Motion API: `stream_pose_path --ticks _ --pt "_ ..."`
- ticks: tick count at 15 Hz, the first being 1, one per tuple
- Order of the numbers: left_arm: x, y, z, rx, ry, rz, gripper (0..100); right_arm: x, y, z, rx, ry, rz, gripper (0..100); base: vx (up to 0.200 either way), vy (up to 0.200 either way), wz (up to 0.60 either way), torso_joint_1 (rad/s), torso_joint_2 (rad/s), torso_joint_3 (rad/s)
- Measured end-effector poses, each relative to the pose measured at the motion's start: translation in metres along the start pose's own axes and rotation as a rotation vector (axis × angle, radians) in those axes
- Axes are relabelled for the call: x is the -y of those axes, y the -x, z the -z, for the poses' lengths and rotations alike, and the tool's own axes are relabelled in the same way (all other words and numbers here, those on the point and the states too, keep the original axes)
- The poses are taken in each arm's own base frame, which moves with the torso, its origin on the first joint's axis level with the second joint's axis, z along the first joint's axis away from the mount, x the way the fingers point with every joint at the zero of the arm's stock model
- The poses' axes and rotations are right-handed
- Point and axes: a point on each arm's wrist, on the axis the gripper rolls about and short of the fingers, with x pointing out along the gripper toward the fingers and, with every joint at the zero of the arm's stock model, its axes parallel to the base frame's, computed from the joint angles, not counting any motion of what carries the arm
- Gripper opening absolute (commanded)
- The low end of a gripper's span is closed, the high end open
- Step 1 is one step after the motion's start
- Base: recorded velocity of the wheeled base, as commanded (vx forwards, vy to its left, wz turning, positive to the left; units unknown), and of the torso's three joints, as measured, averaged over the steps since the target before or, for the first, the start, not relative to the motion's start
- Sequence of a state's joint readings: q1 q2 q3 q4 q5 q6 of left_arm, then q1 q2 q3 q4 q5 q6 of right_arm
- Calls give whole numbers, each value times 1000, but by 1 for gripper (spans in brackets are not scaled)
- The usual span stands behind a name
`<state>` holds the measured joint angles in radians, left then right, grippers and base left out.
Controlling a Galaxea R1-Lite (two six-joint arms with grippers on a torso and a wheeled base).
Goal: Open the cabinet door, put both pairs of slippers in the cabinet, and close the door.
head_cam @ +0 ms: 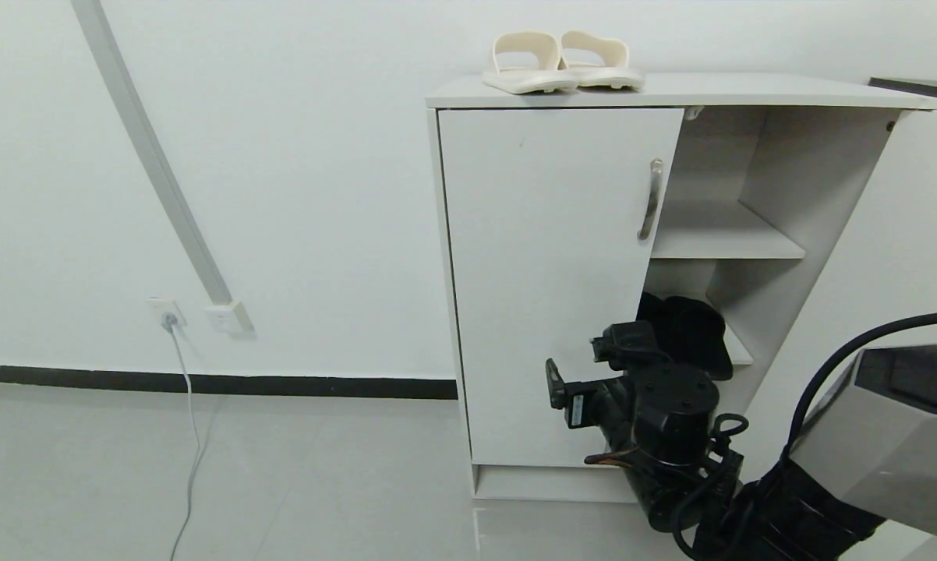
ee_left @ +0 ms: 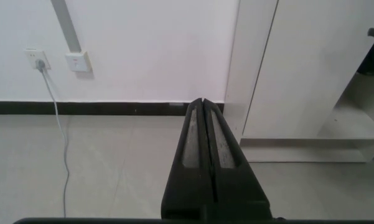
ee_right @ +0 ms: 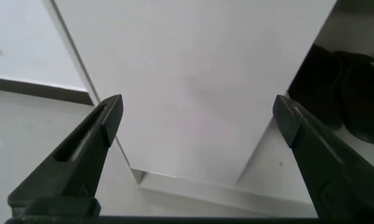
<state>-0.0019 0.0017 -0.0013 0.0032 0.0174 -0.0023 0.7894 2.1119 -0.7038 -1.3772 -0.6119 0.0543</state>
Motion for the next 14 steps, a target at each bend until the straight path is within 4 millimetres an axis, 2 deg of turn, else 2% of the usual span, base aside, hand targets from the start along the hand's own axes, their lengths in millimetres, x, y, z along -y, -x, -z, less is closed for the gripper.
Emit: stream_pose_path --ticks 10,14 --pt "0 0 0 0 0 2 0 8 1 14 -26 69 -25 100 0 0 0 0 0 0" --pt "0 0 0 -3 0 1 0 7 -1 12 -6 57 -21 100 0 0 0 5 -204 -278"
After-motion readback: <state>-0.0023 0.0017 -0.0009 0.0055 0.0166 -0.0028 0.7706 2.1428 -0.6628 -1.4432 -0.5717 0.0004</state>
